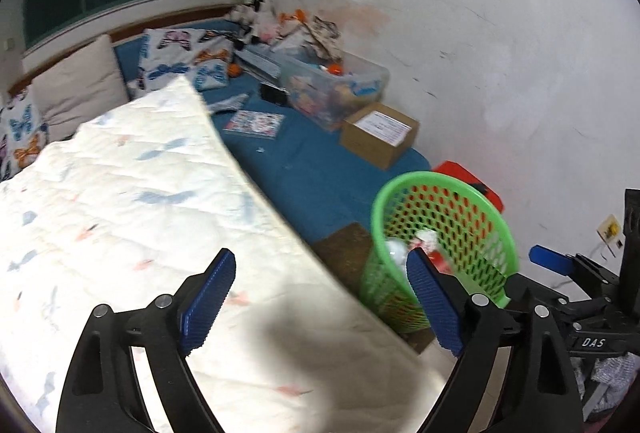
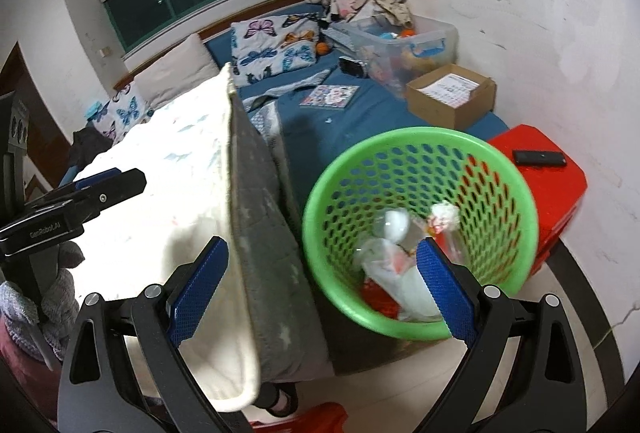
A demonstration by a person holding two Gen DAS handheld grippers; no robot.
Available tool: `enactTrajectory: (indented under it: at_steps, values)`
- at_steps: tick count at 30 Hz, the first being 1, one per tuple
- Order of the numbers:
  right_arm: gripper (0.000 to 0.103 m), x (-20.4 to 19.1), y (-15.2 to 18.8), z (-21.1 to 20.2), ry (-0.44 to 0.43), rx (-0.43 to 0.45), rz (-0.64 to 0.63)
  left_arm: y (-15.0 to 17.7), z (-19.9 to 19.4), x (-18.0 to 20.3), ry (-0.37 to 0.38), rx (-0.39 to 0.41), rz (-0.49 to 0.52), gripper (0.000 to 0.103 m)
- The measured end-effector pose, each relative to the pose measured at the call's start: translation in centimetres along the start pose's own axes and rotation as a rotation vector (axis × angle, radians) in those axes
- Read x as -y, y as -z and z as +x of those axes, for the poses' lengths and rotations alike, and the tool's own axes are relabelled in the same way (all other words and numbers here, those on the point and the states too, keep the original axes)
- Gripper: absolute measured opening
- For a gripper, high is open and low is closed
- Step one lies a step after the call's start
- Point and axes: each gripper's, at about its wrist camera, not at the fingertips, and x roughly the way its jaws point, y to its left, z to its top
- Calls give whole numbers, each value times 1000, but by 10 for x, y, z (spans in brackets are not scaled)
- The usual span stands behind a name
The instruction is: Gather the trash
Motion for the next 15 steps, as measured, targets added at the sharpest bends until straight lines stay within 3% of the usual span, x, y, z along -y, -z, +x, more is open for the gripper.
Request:
enactTrajectory:
  at_steps: [10, 13, 15]
  values:
    - [94, -46, 1, 5, -42, -20, -47, 26, -39, -45, -113, 39, -41, 86]
    - [94, -58, 1, 5, -55, -21, -61, 35, -50, -55, -149, 48, -48, 94]
    - [94, -64, 2, 3, -61, -19, -71, 42, -60, -64, -171, 59, -63, 94]
